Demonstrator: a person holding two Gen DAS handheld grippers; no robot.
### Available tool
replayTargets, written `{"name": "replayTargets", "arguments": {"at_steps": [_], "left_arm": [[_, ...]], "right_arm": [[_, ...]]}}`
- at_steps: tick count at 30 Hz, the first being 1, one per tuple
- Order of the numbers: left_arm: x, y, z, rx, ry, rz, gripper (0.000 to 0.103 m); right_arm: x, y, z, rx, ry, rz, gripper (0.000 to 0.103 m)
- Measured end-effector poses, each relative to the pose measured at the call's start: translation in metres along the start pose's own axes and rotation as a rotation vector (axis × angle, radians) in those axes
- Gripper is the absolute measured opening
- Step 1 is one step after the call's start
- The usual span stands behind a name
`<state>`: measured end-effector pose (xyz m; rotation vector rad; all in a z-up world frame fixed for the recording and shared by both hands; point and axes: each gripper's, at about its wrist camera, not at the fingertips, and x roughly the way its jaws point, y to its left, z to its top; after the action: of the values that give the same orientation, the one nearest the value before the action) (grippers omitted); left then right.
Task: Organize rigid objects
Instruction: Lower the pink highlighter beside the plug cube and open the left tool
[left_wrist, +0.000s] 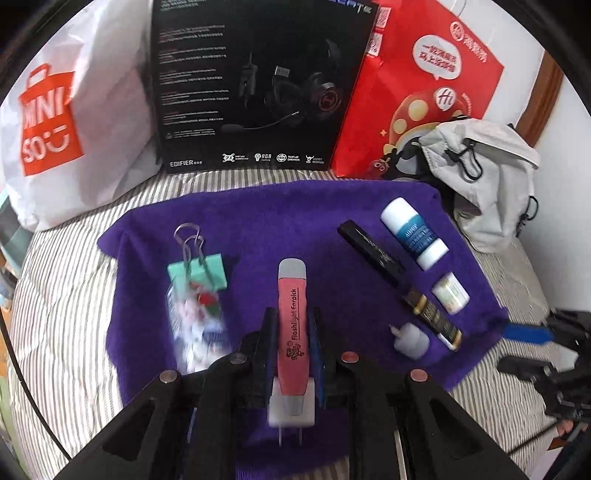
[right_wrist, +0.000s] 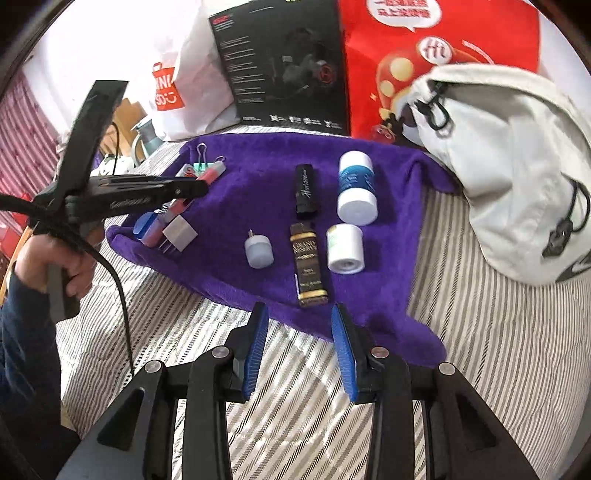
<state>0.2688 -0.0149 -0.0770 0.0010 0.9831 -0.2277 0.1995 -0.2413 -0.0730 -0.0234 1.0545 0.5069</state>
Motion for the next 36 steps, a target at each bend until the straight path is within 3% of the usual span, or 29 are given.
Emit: {"name": "replayTargets", "arguments": {"at_steps": [15, 23, 27, 31, 35, 36], "left_arm": [[0.046, -0.009, 0.010, 0.056, 0.067, 0.063, 0.016], [0.047, -0.014, 0.008, 0.060, 0.060, 0.088, 0.017], [0.044, -0.018, 0.004, 0.052, 0.052, 0.080, 0.025], [0.037, -0.020, -0.002, 0.051, 0.049, 0.097, 0.025], [0.017, -0.027, -0.005, 0.047, 0.025, 0.082, 0.025], [0.009, -0.030, -0.007, 0.049, 0.014, 0.084, 0.030]], "right_arm": [[0.004, -0.005, -0.007, 0.026, 0.031, 0.009, 0.036], [-0.009, -0.003, -0.008, 0.028, 0.003, 0.003, 0.036], [-0.016, -0.003, -0.012, 0.039, -0.002, -0.009, 0.037], [-0.025, -0.001, -0.021, 0.052, -0.014, -0.015, 0.038], [-0.036, 0.002, -0.031, 0.075, -0.033, -0.022, 0.045], [-0.039, 0.003, -0.033, 0.080, -0.040, -0.027, 0.047]]}}
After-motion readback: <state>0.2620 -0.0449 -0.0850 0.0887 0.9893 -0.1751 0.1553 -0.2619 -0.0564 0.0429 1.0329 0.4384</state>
